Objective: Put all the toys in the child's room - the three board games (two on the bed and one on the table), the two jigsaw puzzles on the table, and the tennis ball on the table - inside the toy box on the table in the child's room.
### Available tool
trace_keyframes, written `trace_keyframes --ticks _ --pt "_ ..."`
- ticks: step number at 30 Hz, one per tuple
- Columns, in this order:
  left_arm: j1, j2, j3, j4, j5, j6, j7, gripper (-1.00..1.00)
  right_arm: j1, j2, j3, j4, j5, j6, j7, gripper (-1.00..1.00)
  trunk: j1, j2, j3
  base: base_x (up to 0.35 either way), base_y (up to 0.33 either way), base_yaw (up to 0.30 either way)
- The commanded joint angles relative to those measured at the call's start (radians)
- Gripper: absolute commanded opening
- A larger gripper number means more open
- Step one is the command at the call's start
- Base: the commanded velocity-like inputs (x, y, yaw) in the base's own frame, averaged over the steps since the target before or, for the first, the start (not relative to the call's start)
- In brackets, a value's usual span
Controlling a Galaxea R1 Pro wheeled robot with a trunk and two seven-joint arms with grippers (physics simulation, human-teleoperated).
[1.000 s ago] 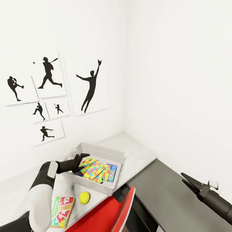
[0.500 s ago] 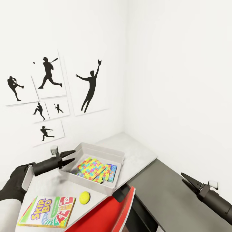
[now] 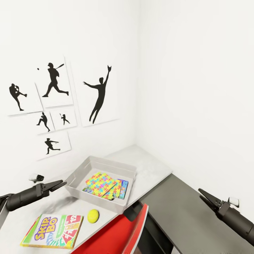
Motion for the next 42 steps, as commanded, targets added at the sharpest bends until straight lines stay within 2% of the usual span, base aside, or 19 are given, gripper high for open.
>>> trace_keyframes --ticks 1,6,17,34,42 --pt "0.000 0.000 0.000 0.000 0.000 0.009 -0.009 1.00 -0.001 0.000 -0.001 0.000 0.001 -0.002 0.004 1.00 0.001 -0.002 -0.001 -0.091 0.064 0.014" --pt "0.001 0.001 0.000 0.000 0.000 0.004 -0.009 1.00 -0.003 0.000 0.002 0.000 0.001 -0.046 0.004 1.00 0.001 -0.002 0.006 -0.040 0.028 0.055" --pt "0.002 -0.002 -0.002 -0.001 0.002 -0.002 -0.009 1.00 -0.004 0.000 0.006 0.000 0.002 -0.056 0.004 1.00 0.001 -0.002 0.023 -0.011 0.022 0.104" --pt "0.002 -0.004 -0.004 -0.001 0.002 -0.002 -0.009 1.00 -0.004 0.000 0.008 0.000 0.004 -0.056 0.004 1.00 0.001 -0.002 0.050 -0.119 0.158 0.123" --pt "0.002 -0.004 -0.004 -0.001 0.000 -0.002 -0.009 1.00 -0.004 0.000 0.009 0.000 0.004 -0.056 0.004 1.00 0.001 -0.002 0.054 -0.194 0.200 0.050"
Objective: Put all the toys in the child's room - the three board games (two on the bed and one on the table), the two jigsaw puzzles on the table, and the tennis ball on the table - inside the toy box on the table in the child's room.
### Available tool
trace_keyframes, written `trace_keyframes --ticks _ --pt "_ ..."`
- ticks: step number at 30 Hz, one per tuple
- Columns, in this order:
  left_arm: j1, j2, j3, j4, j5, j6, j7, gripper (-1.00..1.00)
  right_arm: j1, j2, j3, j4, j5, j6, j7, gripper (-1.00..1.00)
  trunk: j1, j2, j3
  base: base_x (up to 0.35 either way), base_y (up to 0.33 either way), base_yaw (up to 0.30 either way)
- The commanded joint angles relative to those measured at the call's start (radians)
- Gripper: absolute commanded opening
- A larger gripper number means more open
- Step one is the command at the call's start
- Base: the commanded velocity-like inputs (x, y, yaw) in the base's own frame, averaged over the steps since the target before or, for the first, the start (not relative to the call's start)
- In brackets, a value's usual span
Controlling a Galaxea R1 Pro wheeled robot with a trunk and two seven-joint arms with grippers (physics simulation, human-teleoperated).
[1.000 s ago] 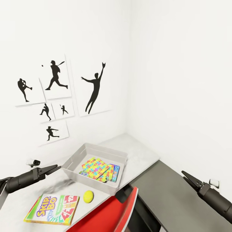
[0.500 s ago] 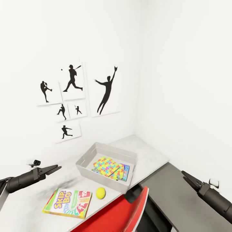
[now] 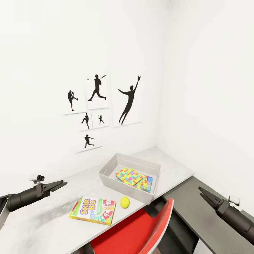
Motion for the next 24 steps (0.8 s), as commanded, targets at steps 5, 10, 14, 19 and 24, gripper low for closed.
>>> trace_keyframes --ticks 5,10,14,19,24 --pt "0.000 0.000 0.000 0.000 0.000 0.010 -0.004 1.00 -0.001 0.000 -0.001 0.000 0.001 0.005 0.003 1.00 0.000 0.000 0.000 -0.059 0.049 0.003" --pt "0.000 -0.001 0.000 0.000 -0.001 0.010 -0.004 1.00 -0.001 0.000 -0.002 0.000 0.001 0.005 0.003 1.00 0.000 0.000 0.000 -0.018 0.015 0.001" --pt "0.000 -0.001 0.000 0.000 -0.001 0.010 -0.004 1.00 -0.001 0.000 -0.002 0.000 0.001 0.005 0.003 1.00 0.000 0.000 0.000 -0.089 0.119 0.012" --pt "0.000 -0.002 -0.001 0.000 -0.001 0.011 -0.004 1.00 -0.001 0.000 -0.002 0.000 0.001 0.005 0.003 1.00 0.000 0.000 0.003 -0.145 0.216 0.160" --pt "0.000 -0.003 -0.001 0.000 -0.001 0.009 -0.004 1.00 -0.001 0.000 -0.002 0.000 0.003 0.004 0.003 1.00 0.000 0.000 0.007 -0.091 0.189 0.227"
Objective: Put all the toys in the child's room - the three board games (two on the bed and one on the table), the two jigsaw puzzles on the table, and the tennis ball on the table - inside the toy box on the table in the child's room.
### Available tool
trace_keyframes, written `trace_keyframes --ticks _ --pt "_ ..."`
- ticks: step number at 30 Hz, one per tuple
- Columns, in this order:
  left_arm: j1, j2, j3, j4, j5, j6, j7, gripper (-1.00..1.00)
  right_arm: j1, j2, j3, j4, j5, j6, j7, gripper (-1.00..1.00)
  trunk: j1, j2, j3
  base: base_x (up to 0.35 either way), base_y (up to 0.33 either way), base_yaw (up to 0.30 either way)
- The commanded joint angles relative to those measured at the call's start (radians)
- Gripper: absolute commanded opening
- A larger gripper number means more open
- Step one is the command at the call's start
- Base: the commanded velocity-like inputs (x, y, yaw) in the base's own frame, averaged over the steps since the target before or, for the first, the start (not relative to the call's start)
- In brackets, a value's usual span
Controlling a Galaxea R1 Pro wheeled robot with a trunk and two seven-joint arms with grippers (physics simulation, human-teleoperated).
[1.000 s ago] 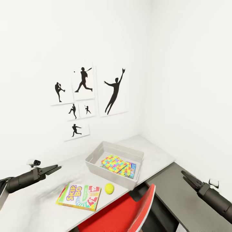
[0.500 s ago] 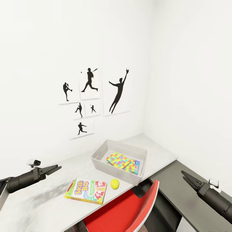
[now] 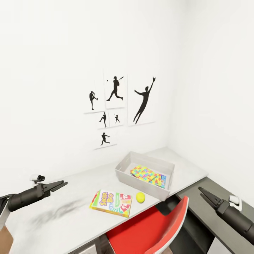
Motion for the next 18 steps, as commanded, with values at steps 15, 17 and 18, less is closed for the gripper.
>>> trace_keyframes --ticks 15,17,18 --pt "0.000 -0.002 -0.001 0.001 -0.005 0.010 -0.004 1.00 0.000 0.000 0.000 0.000 0.003 0.005 0.002 1.00 0.000 -0.001 0.010 0.052 0.016 0.263" --pt "0.000 -0.002 -0.001 0.001 -0.006 0.010 -0.004 1.00 0.000 0.000 0.000 0.000 0.003 0.005 0.002 1.00 0.000 -0.001 0.011 0.143 -0.102 0.244" --pt "0.000 -0.002 -0.001 0.001 -0.006 0.010 -0.004 1.00 0.000 0.000 0.000 0.000 0.003 0.005 0.002 1.00 0.000 -0.001 0.012 0.179 -0.162 0.140"
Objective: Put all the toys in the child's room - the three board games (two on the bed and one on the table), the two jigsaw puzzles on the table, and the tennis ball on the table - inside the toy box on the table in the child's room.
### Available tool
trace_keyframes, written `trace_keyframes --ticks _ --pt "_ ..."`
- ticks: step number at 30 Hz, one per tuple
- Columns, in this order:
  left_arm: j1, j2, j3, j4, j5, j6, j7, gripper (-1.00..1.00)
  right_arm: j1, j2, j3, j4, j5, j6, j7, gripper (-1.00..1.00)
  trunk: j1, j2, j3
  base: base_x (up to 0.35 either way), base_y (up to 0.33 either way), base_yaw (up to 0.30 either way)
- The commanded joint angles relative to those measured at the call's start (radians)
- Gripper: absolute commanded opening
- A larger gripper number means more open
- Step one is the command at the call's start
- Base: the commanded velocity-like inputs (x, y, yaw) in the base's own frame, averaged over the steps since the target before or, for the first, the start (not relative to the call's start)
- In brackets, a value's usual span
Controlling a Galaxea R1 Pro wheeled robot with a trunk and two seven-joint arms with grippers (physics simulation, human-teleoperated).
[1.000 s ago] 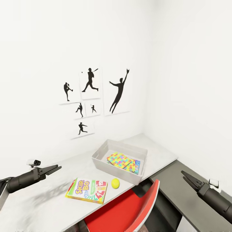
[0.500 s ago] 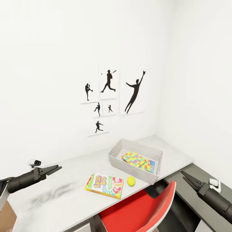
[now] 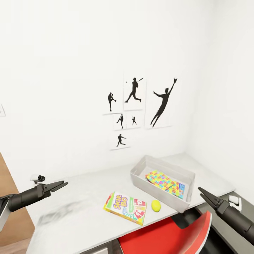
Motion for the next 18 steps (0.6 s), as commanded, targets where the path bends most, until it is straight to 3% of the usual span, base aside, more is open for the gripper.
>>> trace_keyframes --ticks 1,10,18 --pt "0.000 0.000 0.000 0.000 -0.001 0.011 -0.004 1.00 0.000 0.000 -0.001 0.000 0.000 0.005 0.003 1.00 0.001 -0.001 0.000 0.174 -0.166 0.112" --pt "0.000 0.000 0.000 0.000 -0.001 0.011 -0.004 1.00 -0.001 0.000 -0.003 0.000 0.000 0.005 0.003 1.00 0.001 -0.001 0.000 0.073 -0.073 0.037" --pt "0.000 0.000 0.001 0.000 -0.001 0.006 -0.004 1.00 -0.001 0.000 -0.001 0.000 0.000 0.005 0.002 1.00 0.001 -0.001 -0.006 0.007 0.086 0.003"
